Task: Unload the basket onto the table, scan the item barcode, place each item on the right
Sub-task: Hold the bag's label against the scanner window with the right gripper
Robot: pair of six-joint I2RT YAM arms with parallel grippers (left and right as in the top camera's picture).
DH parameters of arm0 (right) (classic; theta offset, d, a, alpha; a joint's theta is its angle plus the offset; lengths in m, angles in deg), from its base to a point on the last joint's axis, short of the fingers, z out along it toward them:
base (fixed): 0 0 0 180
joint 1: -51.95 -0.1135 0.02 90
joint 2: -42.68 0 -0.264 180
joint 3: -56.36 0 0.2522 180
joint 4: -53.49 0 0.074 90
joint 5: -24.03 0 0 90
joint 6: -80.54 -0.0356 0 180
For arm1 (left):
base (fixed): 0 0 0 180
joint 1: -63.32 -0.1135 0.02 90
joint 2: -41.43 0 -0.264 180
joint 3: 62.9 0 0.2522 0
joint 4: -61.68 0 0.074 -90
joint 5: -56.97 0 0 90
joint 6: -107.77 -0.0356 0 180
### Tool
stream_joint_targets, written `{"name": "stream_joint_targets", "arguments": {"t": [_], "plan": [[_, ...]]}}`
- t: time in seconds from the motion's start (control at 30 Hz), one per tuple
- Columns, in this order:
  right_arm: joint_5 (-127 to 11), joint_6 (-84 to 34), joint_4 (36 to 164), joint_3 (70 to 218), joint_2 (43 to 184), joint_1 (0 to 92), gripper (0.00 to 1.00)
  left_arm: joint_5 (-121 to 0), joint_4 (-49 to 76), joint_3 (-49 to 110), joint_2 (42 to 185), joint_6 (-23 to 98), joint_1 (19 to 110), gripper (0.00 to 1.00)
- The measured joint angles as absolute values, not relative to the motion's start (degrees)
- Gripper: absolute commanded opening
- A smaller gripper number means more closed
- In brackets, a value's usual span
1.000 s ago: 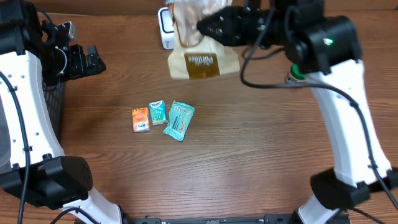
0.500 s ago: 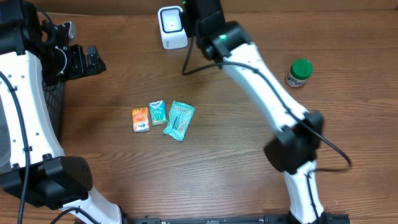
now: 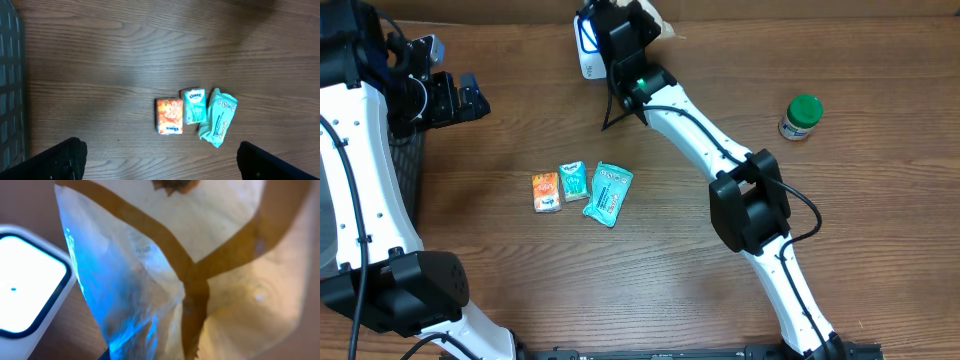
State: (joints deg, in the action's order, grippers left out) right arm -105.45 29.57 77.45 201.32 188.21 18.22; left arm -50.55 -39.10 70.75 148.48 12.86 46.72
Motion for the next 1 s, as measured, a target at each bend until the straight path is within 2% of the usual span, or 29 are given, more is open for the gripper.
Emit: {"name": "stream_joint_targets", "arguments": {"t": [1.0], "plan": [[-109.74, 30.84, 78.85, 201.32, 191.14, 15.92, 0.04, -50.55, -39.10, 70.75, 148.48, 12.86, 46.72, 1.00]]}}
